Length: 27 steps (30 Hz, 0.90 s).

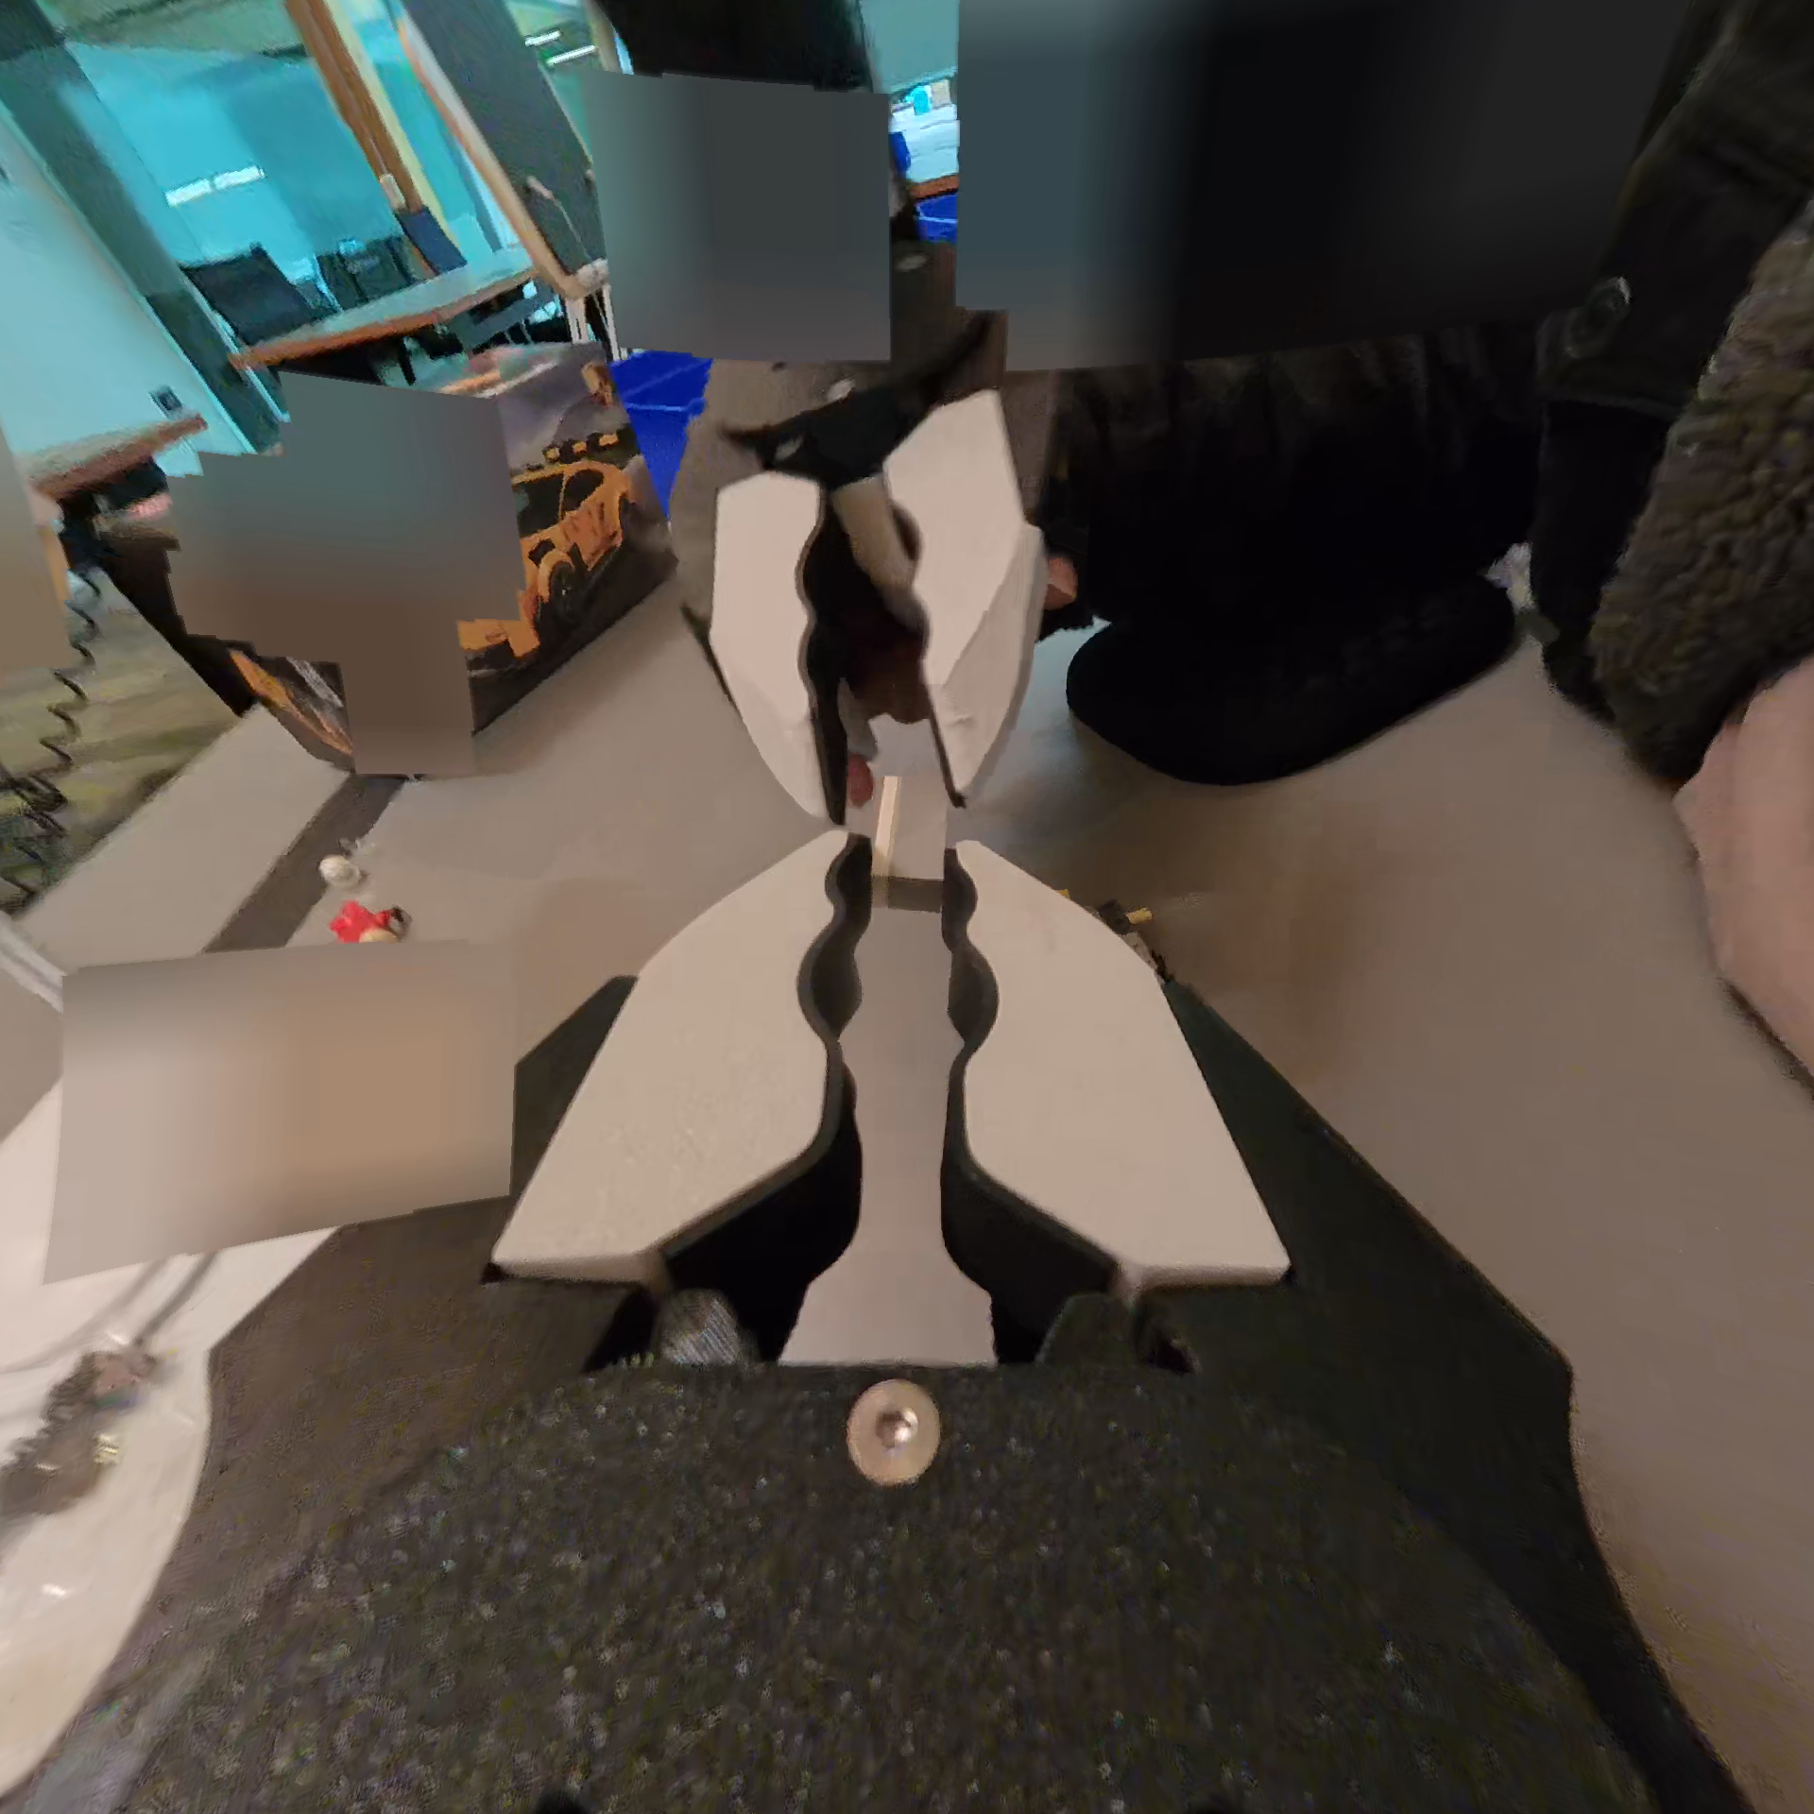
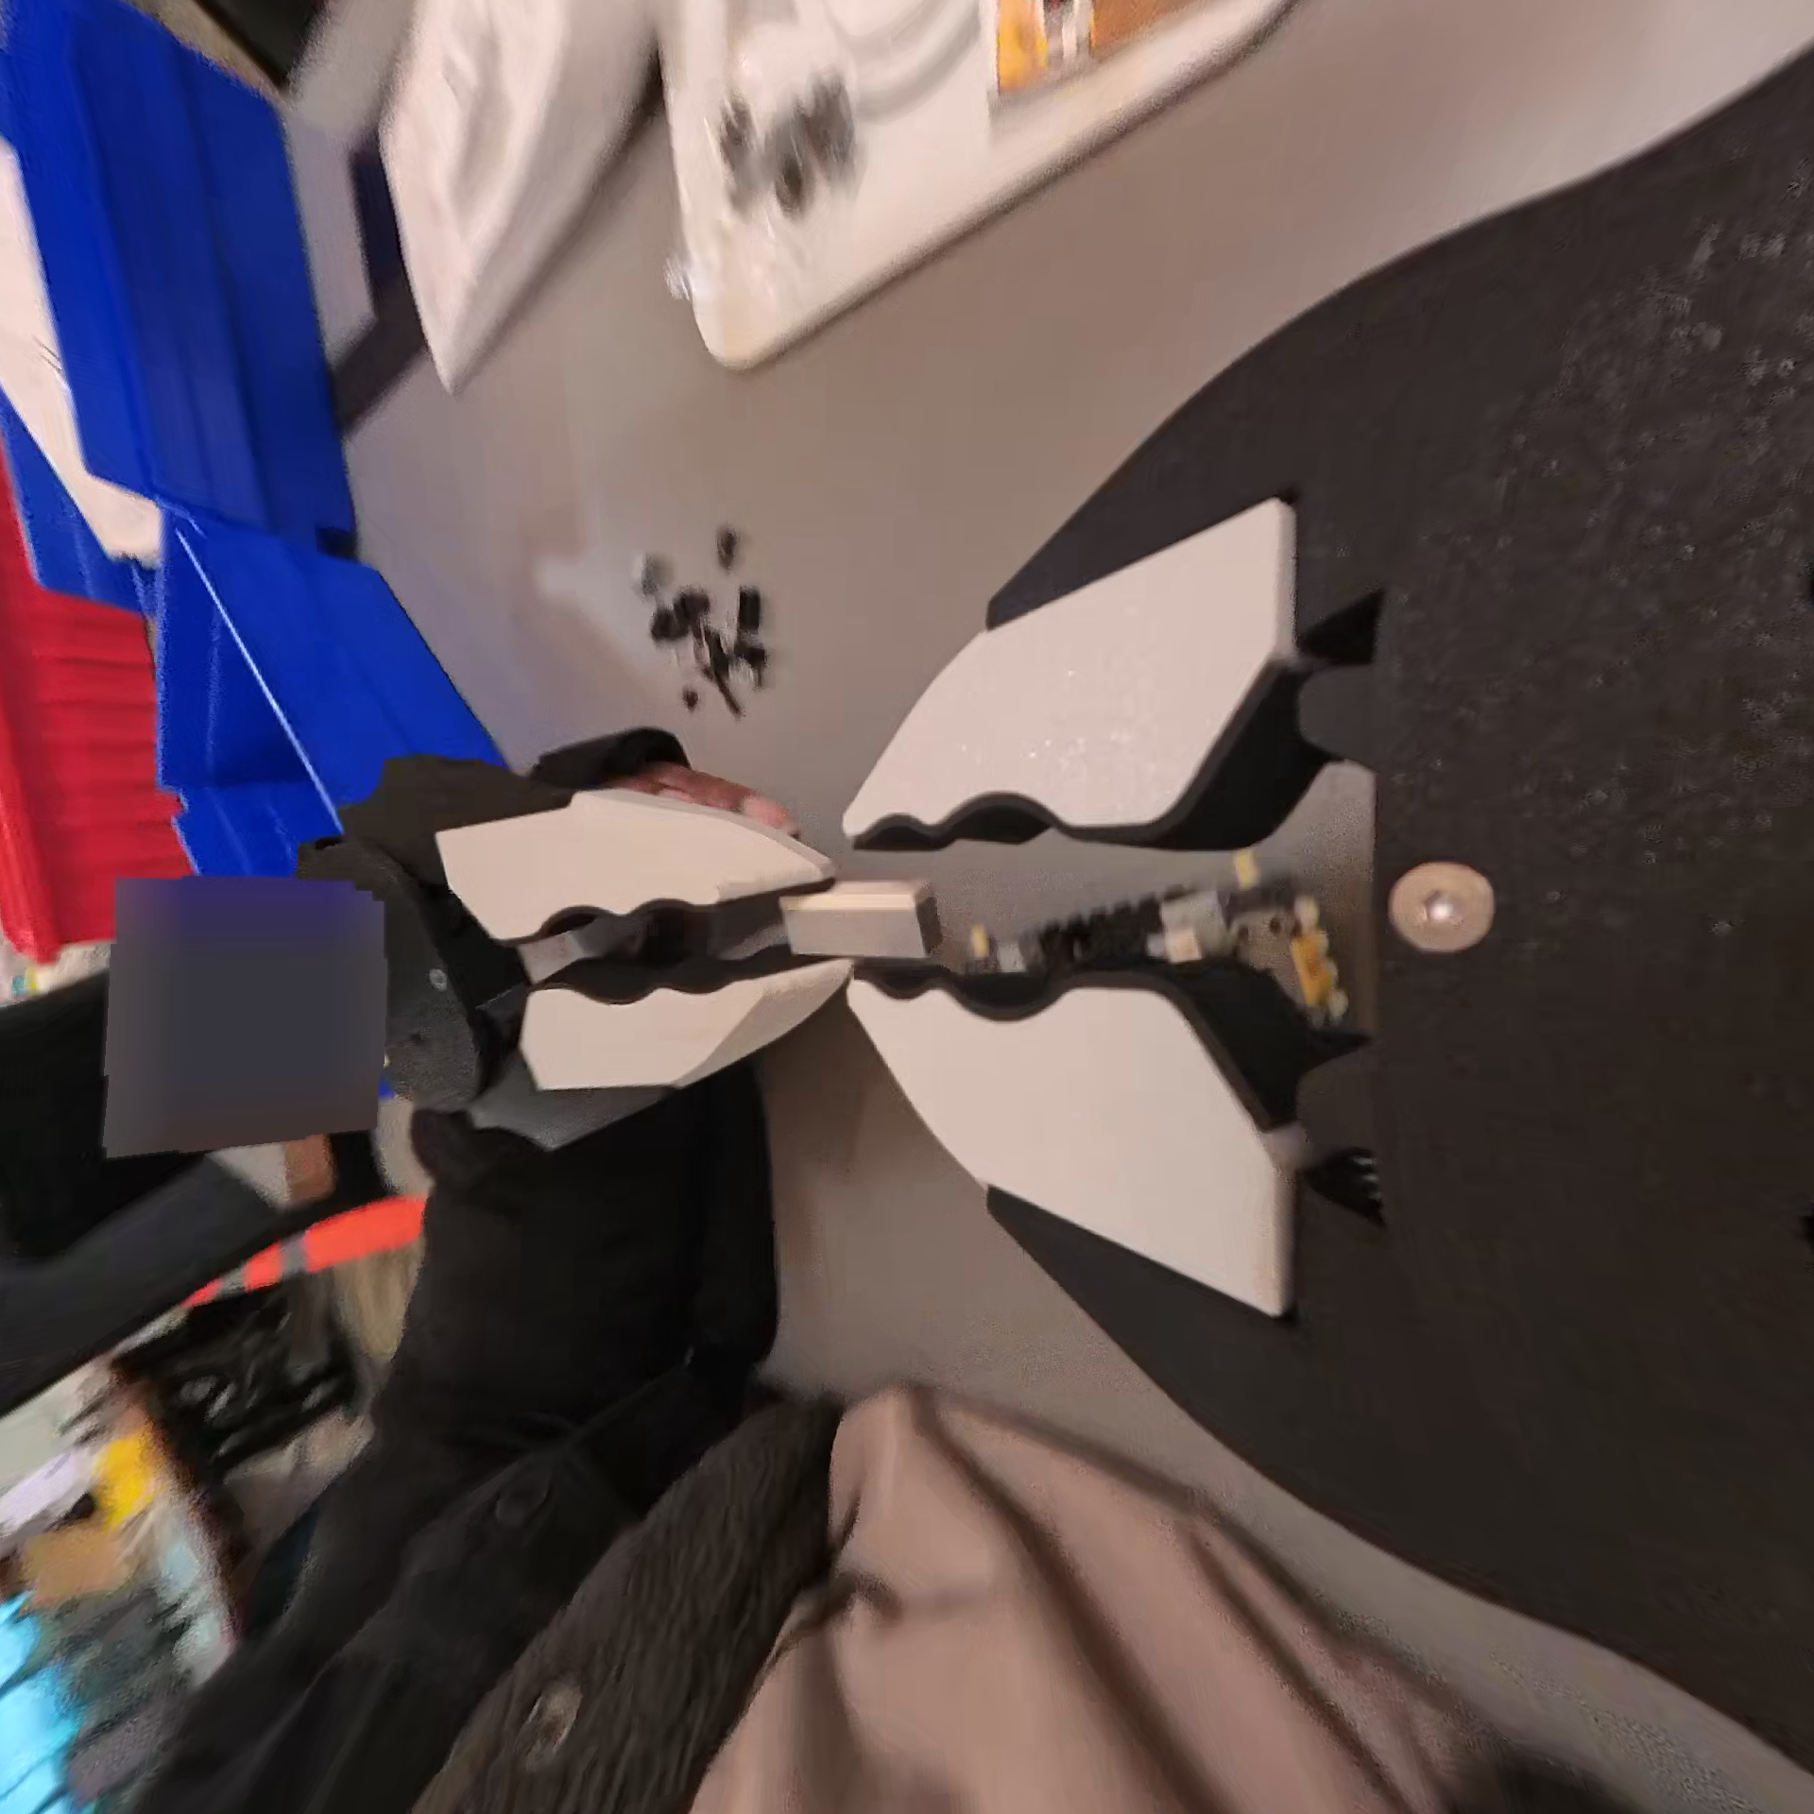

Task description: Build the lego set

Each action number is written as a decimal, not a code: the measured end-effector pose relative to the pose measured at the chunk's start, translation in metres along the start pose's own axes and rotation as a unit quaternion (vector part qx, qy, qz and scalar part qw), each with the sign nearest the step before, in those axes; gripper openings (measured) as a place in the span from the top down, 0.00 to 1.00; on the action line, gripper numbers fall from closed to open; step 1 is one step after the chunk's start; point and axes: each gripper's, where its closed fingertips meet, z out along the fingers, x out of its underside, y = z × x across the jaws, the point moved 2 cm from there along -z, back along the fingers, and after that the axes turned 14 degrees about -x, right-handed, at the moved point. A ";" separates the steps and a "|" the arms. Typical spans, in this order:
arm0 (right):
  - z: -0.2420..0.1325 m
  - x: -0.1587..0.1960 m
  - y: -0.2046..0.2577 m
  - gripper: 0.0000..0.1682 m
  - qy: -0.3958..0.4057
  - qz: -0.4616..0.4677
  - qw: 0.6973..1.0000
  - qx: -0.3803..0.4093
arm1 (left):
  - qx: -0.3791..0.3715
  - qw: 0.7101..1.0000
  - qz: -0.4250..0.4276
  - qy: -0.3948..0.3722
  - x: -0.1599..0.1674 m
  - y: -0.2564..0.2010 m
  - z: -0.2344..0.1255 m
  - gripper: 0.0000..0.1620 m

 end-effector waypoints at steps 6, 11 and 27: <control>0.003 0.001 -0.007 0.91 0.065 -0.137 0.983 0.100 | 0.018 0.994 -0.106 -0.006 0.001 0.010 0.000 0.92; 0.003 0.003 -0.008 0.92 0.086 -0.145 0.980 0.106 | 0.020 0.994 -0.107 0.001 0.003 0.009 0.002 0.92; 0.006 0.008 -0.011 0.92 0.104 -0.129 0.981 0.099 | 0.025 0.995 -0.090 0.017 0.007 0.007 0.003 0.92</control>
